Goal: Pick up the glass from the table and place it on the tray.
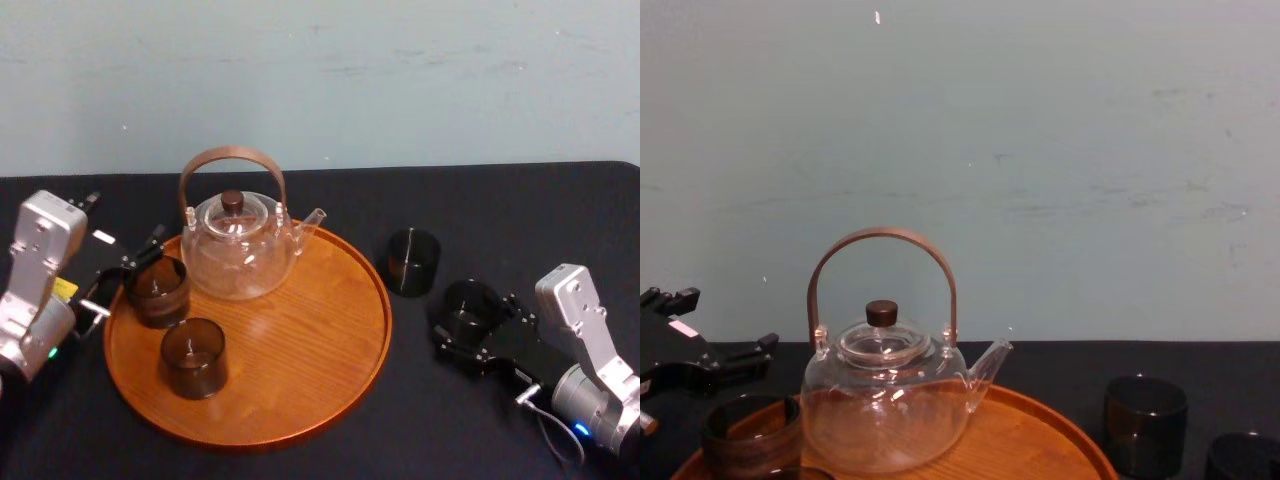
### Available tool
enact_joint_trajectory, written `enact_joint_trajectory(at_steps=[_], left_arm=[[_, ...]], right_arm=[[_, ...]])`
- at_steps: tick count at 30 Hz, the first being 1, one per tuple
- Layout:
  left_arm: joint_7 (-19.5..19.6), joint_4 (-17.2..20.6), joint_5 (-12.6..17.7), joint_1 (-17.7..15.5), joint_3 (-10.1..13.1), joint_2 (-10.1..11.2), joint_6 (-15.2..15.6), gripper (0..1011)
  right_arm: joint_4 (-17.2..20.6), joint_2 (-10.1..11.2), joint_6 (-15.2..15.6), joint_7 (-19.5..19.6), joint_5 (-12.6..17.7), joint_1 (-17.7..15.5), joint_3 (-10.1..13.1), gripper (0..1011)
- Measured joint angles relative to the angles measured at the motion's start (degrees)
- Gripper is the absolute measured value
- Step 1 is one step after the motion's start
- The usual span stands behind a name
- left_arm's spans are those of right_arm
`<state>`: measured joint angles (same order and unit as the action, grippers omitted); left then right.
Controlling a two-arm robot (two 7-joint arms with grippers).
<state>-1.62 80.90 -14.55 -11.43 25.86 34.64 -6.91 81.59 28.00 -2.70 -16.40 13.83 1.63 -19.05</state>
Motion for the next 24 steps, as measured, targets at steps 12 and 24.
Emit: enact_joint_trajectory(at_steps=[12,24], left_arm=[[0.0,0.0,0.0,0.0,0.0,0.0,0.0,1001],[0.0,0.0,0.0,0.0,0.0,0.0,0.0,1001]], right_arm=[[0.1,0.1,0.0,0.1,0.1,-0.1,0.0,917],[0.5,0.0,0.1,-0.3,0.2,-0.3,0.3,916]])
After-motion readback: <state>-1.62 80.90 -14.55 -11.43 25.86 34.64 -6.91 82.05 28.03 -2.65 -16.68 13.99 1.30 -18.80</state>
